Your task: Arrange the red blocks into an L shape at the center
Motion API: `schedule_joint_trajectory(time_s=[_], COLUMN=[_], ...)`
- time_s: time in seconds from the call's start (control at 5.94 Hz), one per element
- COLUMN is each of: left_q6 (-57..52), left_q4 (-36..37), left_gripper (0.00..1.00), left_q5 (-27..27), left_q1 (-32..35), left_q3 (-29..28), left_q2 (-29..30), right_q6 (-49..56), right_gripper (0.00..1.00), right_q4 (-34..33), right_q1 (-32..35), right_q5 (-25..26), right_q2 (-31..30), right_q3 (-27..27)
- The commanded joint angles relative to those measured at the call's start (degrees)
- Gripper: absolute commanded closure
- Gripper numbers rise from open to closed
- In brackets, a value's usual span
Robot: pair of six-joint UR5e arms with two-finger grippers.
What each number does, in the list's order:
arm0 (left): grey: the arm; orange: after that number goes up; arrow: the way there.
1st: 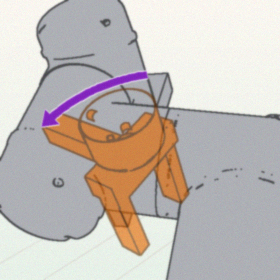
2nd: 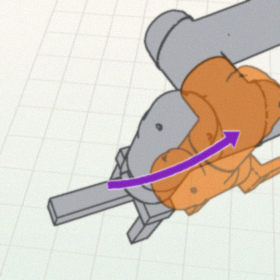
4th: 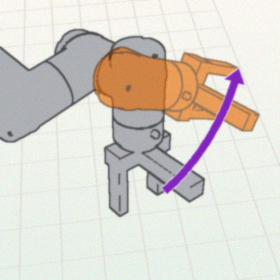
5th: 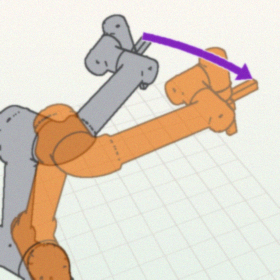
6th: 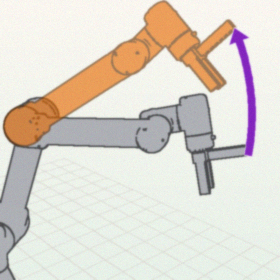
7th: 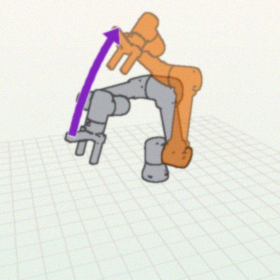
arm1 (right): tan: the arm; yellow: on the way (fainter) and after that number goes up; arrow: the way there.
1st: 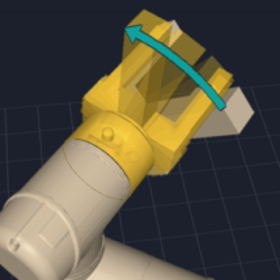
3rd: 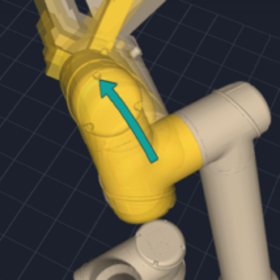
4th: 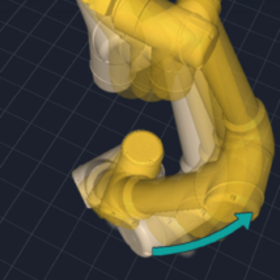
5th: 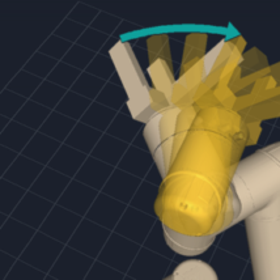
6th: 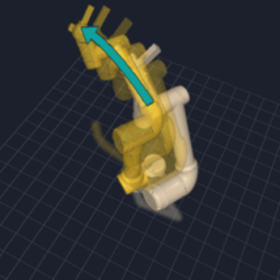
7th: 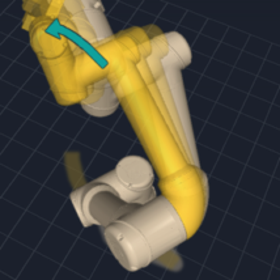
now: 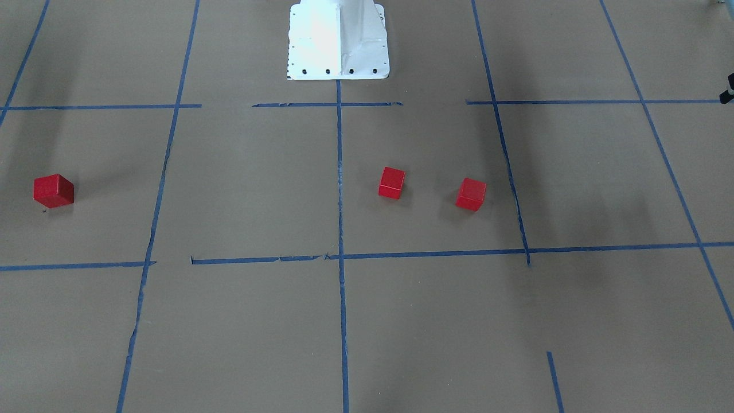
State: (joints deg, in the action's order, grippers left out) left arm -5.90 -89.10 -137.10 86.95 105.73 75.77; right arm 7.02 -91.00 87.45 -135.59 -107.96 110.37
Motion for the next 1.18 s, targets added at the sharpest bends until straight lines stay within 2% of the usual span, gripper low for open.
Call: schedule_joint_trajectory(time_s=[0.0,0.17,0.34,0.67,1.01], left_q6=[0.0,0.0,0.0,0.0,0.0], left_q4=[0.1,0.1,0.1,0.2,0.2], left_gripper=[0.0,0.0,0.0,0.0,0.0], left_q5=[0.0,0.0,0.0,0.0,0.0], left_q1=[0.0,0.0,0.0,0.0,0.0], left_q3=[0.0,0.0,0.0,0.1,0.1], left_q2=[0.0,0.0,0.0,0.0,0.0], right_q6=[-18.7,-29.5,-33.3,-35.1,-35.1], right_gripper=[0.0,0.0,0.0,0.0,0.0], right_q4=[13.5,21.0,25.0,30.6,30.7], right_q1=[-9.0,-15.5,-20.7,-27.0,-29.7], right_q5=[0.2,1.6,6.0,9.0,9.9], right_q2=[0.1,0.6,1.8,4.7,8.1], right_q3=[-0.2,-0.6,-2.2,-6.3,-10.2])
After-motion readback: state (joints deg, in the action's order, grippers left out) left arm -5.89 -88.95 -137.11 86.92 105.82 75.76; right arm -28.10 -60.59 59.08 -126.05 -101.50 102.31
